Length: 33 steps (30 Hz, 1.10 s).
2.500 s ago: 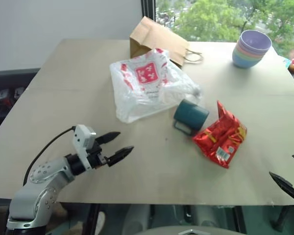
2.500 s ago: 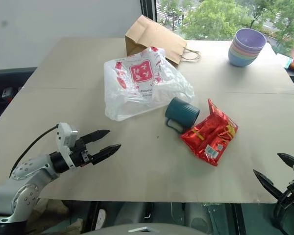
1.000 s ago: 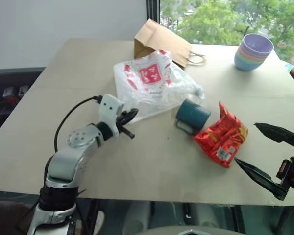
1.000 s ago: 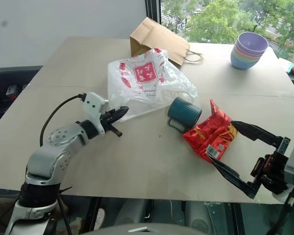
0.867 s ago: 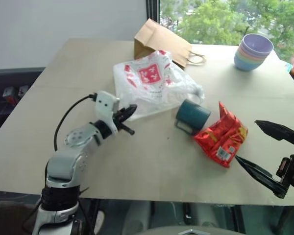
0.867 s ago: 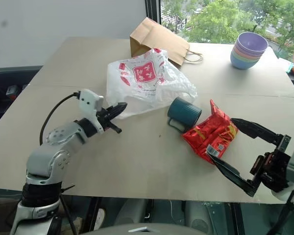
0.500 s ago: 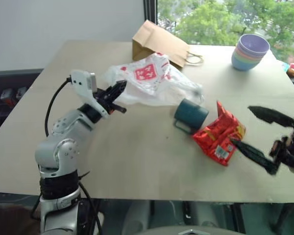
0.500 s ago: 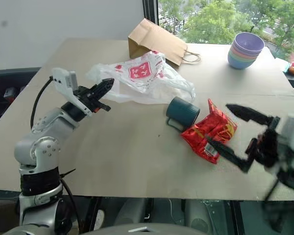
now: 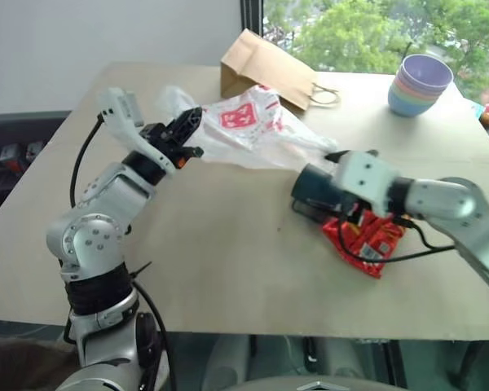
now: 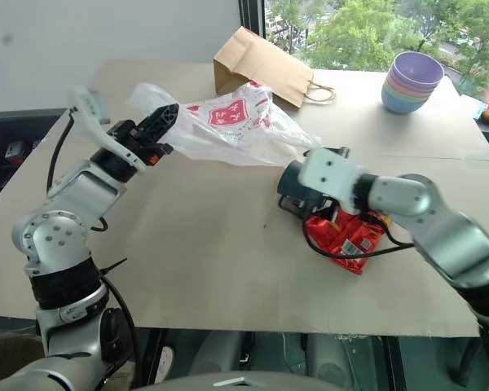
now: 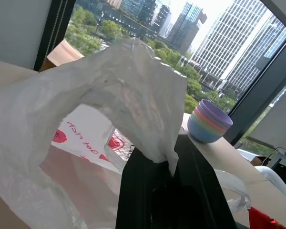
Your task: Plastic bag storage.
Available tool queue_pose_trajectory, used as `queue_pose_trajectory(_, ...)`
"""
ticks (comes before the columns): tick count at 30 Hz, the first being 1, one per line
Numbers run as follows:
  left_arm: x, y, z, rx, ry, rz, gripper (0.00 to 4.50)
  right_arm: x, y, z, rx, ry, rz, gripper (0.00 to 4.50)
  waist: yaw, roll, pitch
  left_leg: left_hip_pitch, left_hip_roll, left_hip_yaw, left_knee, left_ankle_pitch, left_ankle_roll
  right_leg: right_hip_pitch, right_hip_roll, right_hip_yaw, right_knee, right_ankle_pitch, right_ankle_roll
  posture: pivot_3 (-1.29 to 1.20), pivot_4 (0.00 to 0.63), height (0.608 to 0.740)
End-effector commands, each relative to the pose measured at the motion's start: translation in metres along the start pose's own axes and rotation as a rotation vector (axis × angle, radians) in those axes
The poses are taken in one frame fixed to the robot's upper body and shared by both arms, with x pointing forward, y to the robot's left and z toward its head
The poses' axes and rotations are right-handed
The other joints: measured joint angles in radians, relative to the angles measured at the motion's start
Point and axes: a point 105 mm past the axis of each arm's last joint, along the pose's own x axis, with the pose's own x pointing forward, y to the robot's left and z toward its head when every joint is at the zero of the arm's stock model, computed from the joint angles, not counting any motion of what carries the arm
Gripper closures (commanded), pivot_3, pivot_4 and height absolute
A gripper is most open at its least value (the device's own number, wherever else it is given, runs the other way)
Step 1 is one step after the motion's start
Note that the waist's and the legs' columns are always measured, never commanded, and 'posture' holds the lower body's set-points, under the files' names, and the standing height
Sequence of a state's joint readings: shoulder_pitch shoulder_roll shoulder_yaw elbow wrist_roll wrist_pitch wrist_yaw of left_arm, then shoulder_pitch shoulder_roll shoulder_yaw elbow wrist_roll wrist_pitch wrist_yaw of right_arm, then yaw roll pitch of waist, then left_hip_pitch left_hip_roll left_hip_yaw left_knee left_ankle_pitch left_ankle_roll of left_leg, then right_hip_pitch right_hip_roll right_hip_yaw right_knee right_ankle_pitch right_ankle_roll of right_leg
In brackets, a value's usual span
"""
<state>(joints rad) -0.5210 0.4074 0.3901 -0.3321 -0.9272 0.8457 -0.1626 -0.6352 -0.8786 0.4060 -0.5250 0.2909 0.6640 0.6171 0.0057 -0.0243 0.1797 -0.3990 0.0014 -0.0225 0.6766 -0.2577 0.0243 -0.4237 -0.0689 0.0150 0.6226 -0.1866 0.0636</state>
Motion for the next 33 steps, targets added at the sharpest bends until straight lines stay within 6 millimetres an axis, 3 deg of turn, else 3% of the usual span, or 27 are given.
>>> queue_pose_trajectory(1,-0.003,-0.006,0.006,0.037,-0.036,0.002,4.50,0.003,0.024,0.024,0.060,-0.072,0.213,0.25,0.002,0.000,0.000,0.000,0.000,-0.001,0.000,0.000,0.000,0.000,0.000,0.000,0.000,0.001,0.001,0.00,0.150,0.740)
queue_pose_trajectory(3,-0.003,-0.007,0.003,0.037,-0.031,0.000,4.50,0.005,0.032,0.023,0.089,-0.064,0.278,0.83,0.003,0.000,0.000,0.000,0.000,-0.002,0.000,0.000,0.000,0.000,0.000,-0.001,0.000,0.001,0.001,0.00,0.150,0.740)
queue_pose_trajectory(7,-0.003,-0.011,0.002,0.041,-0.030,-0.009,4.50,0.016,0.034,0.012,0.103,0.003,0.264,2.77,0.006,0.000,0.000,0.000,0.000,-0.003,0.000,0.000,0.000,0.000,-0.001,-0.001,0.000,0.001,0.001,0.00,0.150,0.740)
queue_pose_trajectory(12,-0.006,-0.014,0.001,0.059,-0.021,-0.024,4.50,0.032,0.028,-0.018,0.168,0.181,0.137,2.77,0.005,0.000,0.000,0.001,0.000,-0.002,0.000,0.001,-0.001,0.000,0.000,-0.002,0.002,0.000,-0.001,0.00,0.150,0.740)
queue_pose_trajectory(23,-0.014,-0.019,-0.008,0.098,0.027,-0.065,4.50,0.045,0.029,-0.059,0.156,0.387,0.042,2.77,0.005,0.000,0.000,0.001,0.000,-0.003,0.000,0.001,-0.002,0.000,0.000,-0.002,0.002,-0.001,-0.002,0.00,0.150,0.740)
queue_pose_trajectory(26,-0.013,-0.021,-0.006,0.100,0.026,-0.071,4.50,0.051,0.033,-0.071,0.148,0.417,0.042,3.61,0.002,0.000,0.000,0.001,0.000,-0.003,0.000,0.001,-0.002,0.000,0.000,-0.002,0.002,-0.001,-0.002,0.00,0.150,0.740)
queue_pose_trajectory(28,-0.012,-0.023,-0.004,0.096,0.019,-0.078,4.50,0.051,0.030,-0.070,0.127,0.400,0.028,4.45,-0.002,0.000,0.000,0.002,0.000,-0.003,0.000,0.001,-0.002,0.001,0.000,-0.002,0.002,-0.001,-0.002,0.00,0.150,0.740)
queue_pose_trajectory(31,-0.009,-0.024,0.002,0.076,0.002,-0.089,4.50,0.047,0.028,-0.047,0.164,0.286,0.061,4.45,0.000,0.000,0.000,0.002,0.000,-0.003,0.000,0.002,-0.003,0.001,0.000,-0.003,0.002,-0.001,-0.002,0.00,0.150,0.740)
queue_pose_trajectory(33,-0.007,-0.023,0.006,0.071,-0.007,-0.088,4.50,0.041,0.033,-0.016,0.227,0.153,0.147,4.45,-0.001,0.000,0.000,0.001,0.000,-0.004,0.000,0.002,-0.003,0.001,0.000,-0.003,0.002,-0.001,-0.002,0.00,0.150,0.740)
